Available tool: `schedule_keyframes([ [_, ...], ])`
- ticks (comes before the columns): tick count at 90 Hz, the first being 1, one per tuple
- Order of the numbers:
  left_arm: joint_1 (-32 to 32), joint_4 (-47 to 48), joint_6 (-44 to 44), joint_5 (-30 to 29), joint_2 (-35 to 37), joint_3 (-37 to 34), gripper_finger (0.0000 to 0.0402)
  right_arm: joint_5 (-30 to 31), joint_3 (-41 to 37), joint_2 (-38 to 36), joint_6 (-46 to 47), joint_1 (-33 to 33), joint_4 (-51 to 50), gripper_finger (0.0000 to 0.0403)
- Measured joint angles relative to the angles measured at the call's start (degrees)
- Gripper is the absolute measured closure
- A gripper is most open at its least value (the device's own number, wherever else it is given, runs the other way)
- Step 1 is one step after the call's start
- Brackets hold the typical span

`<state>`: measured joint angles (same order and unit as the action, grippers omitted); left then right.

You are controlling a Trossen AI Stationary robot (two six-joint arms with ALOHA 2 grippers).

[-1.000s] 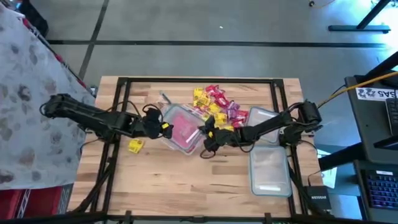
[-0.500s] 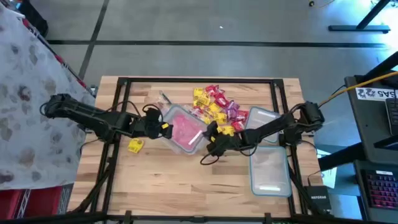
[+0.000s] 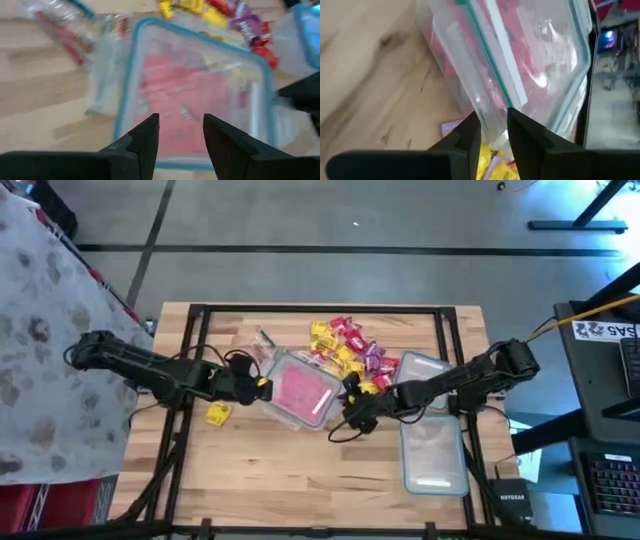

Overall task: Sort candy
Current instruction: Close the rectangular transparent bin

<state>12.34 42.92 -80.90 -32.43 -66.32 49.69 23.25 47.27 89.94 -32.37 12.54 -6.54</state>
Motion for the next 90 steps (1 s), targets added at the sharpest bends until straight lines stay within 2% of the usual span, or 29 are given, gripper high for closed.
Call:
schedule_keyframes([
  [19, 0.0, 7.4, -3.5, 3.5, 0.0, 0.0, 0.0265, -0.4, 0.1, -1.0, 9.6, 0.3, -6.3, 0.0313],
  [34, -0.3, 11.0, -5.7, 5.6, -0.2, -1.7, 0.0265, -5.2, -0.3, -4.2, 15.9, 0.2, -9.8, 0.0290],
  [56, -0.3, 9.1, -5.9, 5.5, -0.2, -2.8, 0.0265, -5.1, -0.2, -6.7, 15.7, 0.2, -8.8, 0.0280],
  [74, -0.3, 5.3, -5.0, 5.5, -0.2, -2.8, 0.0265, -10.4, -0.2, -6.7, 16.3, 0.2, -9.4, 0.0268],
  [90, -0.3, -2.4, -1.1, 5.4, -0.2, -2.8, 0.0265, -10.9, 5.2, -9.2, 19.5, 0.1, -25.0, 0.0256],
])
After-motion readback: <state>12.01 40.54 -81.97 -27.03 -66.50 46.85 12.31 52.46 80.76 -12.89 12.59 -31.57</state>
